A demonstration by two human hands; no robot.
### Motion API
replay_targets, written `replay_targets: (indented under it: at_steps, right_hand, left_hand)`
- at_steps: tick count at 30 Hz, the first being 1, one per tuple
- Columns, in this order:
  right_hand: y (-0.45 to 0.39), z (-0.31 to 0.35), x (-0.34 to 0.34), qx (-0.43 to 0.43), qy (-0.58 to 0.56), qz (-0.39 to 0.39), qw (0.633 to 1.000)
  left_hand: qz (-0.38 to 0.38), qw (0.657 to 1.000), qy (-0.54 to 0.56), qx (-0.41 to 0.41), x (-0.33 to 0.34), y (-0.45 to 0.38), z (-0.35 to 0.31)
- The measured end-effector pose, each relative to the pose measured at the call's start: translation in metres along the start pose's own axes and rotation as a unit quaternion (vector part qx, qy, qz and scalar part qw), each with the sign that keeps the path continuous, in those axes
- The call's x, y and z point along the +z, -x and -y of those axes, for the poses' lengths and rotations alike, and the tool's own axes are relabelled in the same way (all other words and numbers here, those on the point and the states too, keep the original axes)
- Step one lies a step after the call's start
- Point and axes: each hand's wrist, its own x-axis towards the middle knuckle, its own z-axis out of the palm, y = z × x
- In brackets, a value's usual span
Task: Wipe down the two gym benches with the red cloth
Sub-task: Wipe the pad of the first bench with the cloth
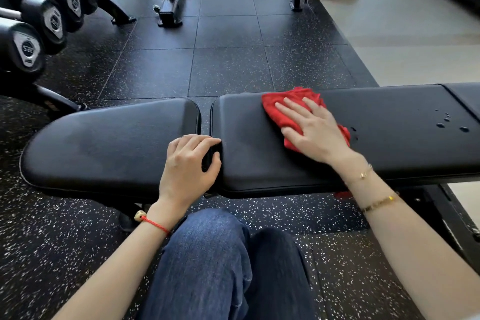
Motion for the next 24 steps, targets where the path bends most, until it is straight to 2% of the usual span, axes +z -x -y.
replay_targets:
  at_steps: [3, 6, 10, 13, 15, 20, 24]
  right_hand:
    - [-0.037, 0.015, 0.003, 0.027, -0.004, 0.016, 1.000]
    - [-0.050, 0.049, 0.008, -0.009, -0.009, 0.031, 0.999]
    - [-0.012, 0.076, 0.014, -0.104, 0.003, 0.018, 0.994]
    - [0.020, 0.063, 0.014, -0.135, -0.004, 0.000, 0.991]
    - [0.021, 0.046, 0.010, -0.115, -0.002, 0.000, 0.993]
    - [-0.032, 0.037, 0.007, 0.002, -0.009, 0.001, 1.000]
    - [-0.056, 0.073, 0.011, -0.009, -0.014, 0.018, 1.000]
  left_hand:
    - [0.006, 1.000, 0.004, -0.008, 0.001, -0.001, -0.002]
    - [0.011, 1.000, 0.004, -0.009, 0.000, -0.001, -0.002]
    - [0.011, 1.000, -0.004, -0.004, -0.001, 0.000, -0.004]
    - [0.011, 1.000, -0.011, -0.002, -0.004, 0.000, -0.003]
    - [0.013, 1.000, -0.018, 0.001, -0.007, 0.000, -0.002]
    - [0.006, 0.998, -0.057, -0.005, -0.018, 0.005, 0.012]
    - [-0.012, 0.997, -0.071, -0.039, -0.024, 0.013, 0.025]
